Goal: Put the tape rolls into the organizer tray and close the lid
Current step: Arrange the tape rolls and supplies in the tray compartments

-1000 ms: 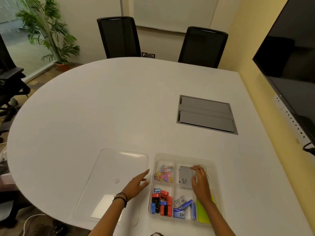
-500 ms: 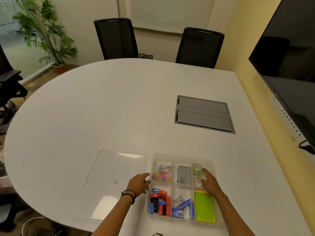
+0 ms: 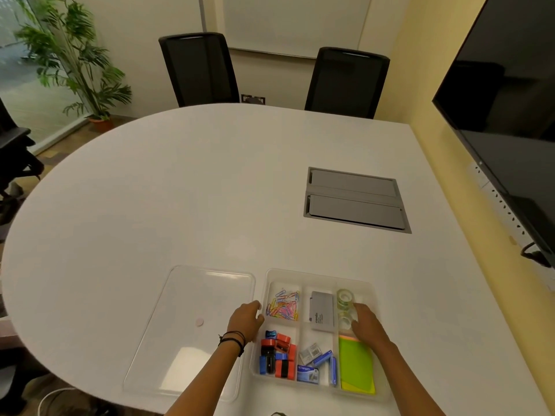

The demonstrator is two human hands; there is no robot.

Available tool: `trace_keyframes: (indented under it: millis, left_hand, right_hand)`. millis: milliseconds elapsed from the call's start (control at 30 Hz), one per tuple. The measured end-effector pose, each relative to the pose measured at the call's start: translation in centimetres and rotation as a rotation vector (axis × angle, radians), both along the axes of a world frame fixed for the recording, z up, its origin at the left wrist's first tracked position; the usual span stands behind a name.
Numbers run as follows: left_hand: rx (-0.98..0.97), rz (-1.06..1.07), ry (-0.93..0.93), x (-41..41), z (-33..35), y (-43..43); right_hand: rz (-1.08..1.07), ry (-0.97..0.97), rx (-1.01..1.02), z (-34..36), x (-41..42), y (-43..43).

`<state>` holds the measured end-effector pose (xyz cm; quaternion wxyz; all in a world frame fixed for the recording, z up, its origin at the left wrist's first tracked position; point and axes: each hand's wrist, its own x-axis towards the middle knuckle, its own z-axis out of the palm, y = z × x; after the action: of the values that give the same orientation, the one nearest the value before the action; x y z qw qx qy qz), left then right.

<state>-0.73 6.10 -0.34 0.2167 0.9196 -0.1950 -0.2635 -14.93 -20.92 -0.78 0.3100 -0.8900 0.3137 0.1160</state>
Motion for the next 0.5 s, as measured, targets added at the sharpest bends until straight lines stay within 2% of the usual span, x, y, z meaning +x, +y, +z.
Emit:
trace_keyframes:
  millis: [267,500]
  left_hand:
    - [0.049,-0.017,0.002,0.5,0.6,-0.8]
    - [0.158,-0.104,0.155,1.7,1.6,-1.6]
  right_hand:
    - [0.001,0.005,0.042,0.0,0.2,-0.4]
    - [-0.009,0.109,-0.030,-0.4,0.6,-1.3]
